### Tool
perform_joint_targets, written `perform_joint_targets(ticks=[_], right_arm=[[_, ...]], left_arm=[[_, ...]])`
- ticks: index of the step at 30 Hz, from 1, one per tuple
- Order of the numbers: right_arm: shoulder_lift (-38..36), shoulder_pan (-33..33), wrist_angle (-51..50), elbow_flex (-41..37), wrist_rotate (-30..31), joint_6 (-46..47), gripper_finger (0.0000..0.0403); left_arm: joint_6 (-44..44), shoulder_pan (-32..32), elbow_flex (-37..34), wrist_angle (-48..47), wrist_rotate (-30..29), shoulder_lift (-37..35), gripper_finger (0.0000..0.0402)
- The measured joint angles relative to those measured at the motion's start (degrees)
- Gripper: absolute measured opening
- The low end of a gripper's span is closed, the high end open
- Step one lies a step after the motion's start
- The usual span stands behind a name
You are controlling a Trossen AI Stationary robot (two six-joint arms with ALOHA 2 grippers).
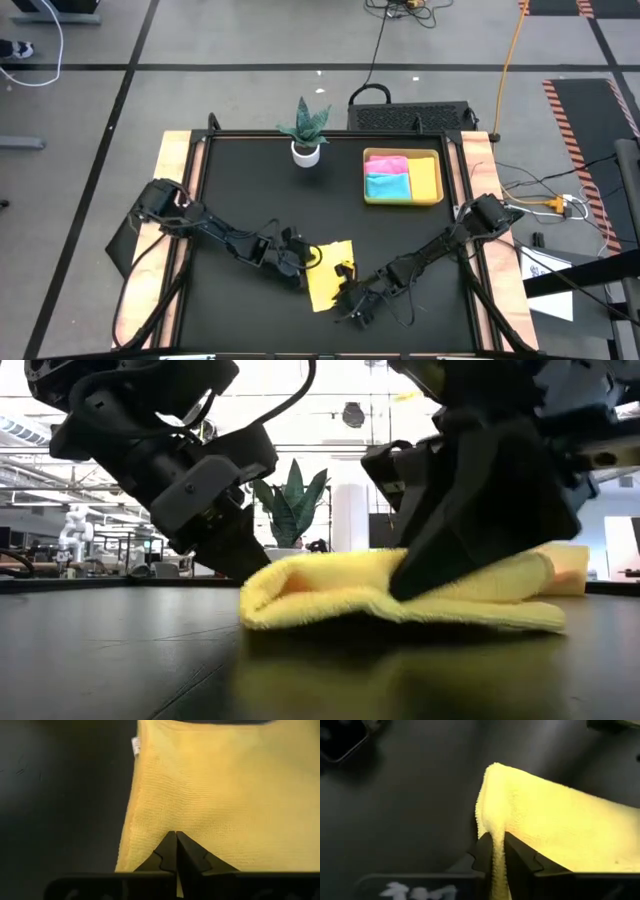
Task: Fold microfiber towels
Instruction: Fold the yellow microfiber cloth
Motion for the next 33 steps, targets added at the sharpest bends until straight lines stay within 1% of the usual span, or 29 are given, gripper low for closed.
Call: perform_joint_targets(ticks=[3,5,10,11,14,16,17,19,21,25,28,29,31,33], right_arm=[[0.04,0.33,0.05,0.02,-1.21,-1.14,0.0047],[0.06,0.52,0.15,0.01,-1.42,-1.12,0.0067],[-0.24,1.61,1.67,0.02,-1.3,-0.36,0.0147],[-0.22,1.99,1.89,0.02,-0.63,-0.74,0.0164],[0.87,2.96,4.32,0.06,4.75,-2.81,0.0208],[2.02,3.11,5.37,0.06,7.54,-3.84,0.0221],[2.46,2.95,5.67,0.06,7.94,-4.34,0.0222],[2.95,2.36,6.28,0.02,7.91,-4.89,0.0213],[2.98,1.85,6.46,0.02,7.94,-4.93,0.019],[2.98,0.56,6.61,-1.12,7.86,-4.95,0.0123],[2.94,0.06,7.5,-2.72,7.42,-4.93,0.0067],[2.92,0.06,7.94,-3.3,6.7,-4.95,0.0049],[2.88,0.06,8.74,-4.15,6.28,-4.94,0.0019],[2.8,0.42,8.83,-4.4,6.25,-4.93,0.0008]], left_arm=[[-0.73,-0.32,0.02,-0.02,-0.14,-0.1,0.0014],[-1.03,-0.28,-0.01,-0.89,-0.7,-0.93,0.0017],[-1.31,0.54,-0.02,-1.89,-1.53,-0.98,0.0006],[-1.51,0.83,-0.02,-2.18,-1.63,-0.98,0.0004],[-2.53,1.43,-0.02,-2.78,-2.03,-0.98,0.0007],[-2.56,1.76,-0.02,-2.79,-2.05,-0.98,0.0015],[-2.59,1.83,-0.02,-2.8,-2.03,-0.98,0.0018],[-2.67,1.89,-0.02,-2.8,-2.05,-0.98,0.0019],[-2.54,1.89,-0.02,-2.63,-2.13,-0.98,0.0017],[-1.83,1.89,-0.11,2.59,-2.64,-2.02,0.0004],[0.36,1.89,0.04,7.51,-2.4,-2.23,0.001],[0.93,1.79,-0.04,8.17,-2.01,-2.15,0.0013],[1.65,1.82,-0.04,8.76,0.58,-1.92,0.0015],[1.61,2.06,0.06,7.67,2.59,-0.93,0.001]])
